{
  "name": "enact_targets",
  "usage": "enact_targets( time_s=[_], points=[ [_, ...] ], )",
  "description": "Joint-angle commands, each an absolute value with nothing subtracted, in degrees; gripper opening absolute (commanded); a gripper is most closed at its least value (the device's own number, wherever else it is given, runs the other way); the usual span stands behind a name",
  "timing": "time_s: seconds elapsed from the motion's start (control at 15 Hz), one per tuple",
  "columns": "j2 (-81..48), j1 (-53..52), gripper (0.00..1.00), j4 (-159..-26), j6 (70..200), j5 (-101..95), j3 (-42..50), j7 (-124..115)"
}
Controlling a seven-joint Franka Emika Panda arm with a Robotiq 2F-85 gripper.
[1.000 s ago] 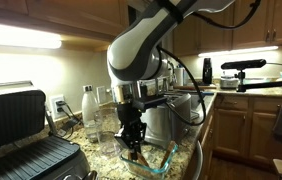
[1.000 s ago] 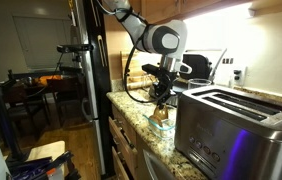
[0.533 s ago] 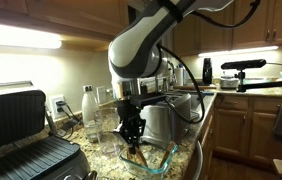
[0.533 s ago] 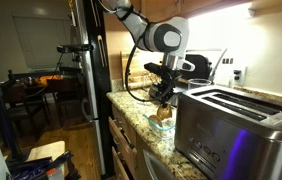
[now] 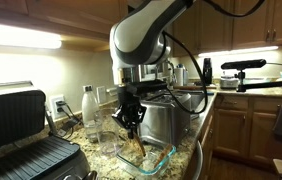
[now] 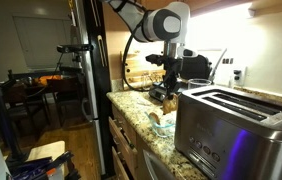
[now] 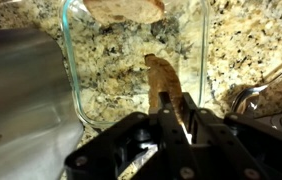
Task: Take the two slices of bread out of the bowl and put them in the toaster
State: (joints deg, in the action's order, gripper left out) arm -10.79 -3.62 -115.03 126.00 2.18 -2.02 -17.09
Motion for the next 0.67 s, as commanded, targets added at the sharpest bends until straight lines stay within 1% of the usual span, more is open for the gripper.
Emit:
enact_targets(
  time_s=[0.0,0.6],
  points=[
    [-5.59,-4.43,0.1,-119.08,127.54,-0.46,-1.33,-21.96],
    [4.87,-3.57,0.1,-124.32,129.49,-7.39,-1.96,-36.63]
  ],
)
